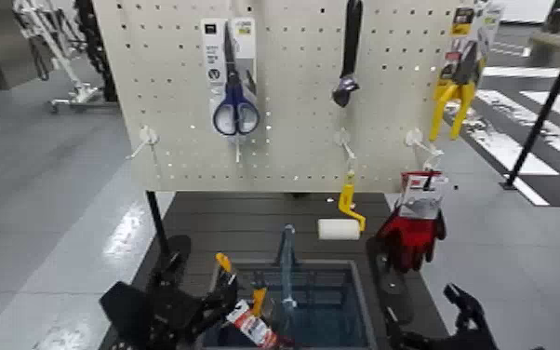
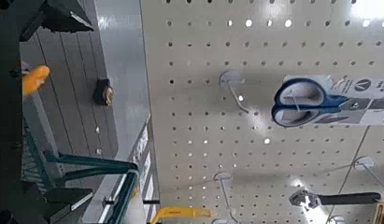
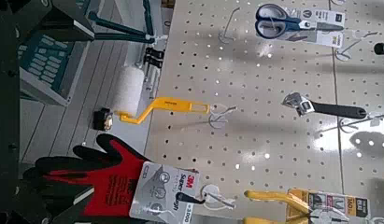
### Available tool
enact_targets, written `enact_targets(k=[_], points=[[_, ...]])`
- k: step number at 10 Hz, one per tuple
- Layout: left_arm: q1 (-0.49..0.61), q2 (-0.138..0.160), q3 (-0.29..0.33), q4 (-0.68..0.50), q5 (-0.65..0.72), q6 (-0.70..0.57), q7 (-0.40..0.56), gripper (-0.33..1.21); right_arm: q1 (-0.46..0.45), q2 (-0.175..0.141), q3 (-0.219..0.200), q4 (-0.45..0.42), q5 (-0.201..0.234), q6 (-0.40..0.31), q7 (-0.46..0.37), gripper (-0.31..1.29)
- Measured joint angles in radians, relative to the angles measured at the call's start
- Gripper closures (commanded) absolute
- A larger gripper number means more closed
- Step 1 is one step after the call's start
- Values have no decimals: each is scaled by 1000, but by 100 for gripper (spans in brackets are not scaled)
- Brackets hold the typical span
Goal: Put the yellow paint brush into the crate.
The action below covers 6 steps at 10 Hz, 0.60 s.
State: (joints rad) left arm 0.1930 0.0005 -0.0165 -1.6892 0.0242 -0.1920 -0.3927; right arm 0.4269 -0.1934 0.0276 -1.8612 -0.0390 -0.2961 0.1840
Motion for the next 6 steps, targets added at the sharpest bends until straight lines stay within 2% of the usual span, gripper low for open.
enact_targets(k=[3, 6], points=[[81, -1, 16, -22, -44, -92, 63, -5, 14, -4, -5, -6, -2, -14, -2, 15], [121, 0, 27, -26, -54, -122, 84, -4, 33, 0, -13, -16, -10, -21, -7, 15]])
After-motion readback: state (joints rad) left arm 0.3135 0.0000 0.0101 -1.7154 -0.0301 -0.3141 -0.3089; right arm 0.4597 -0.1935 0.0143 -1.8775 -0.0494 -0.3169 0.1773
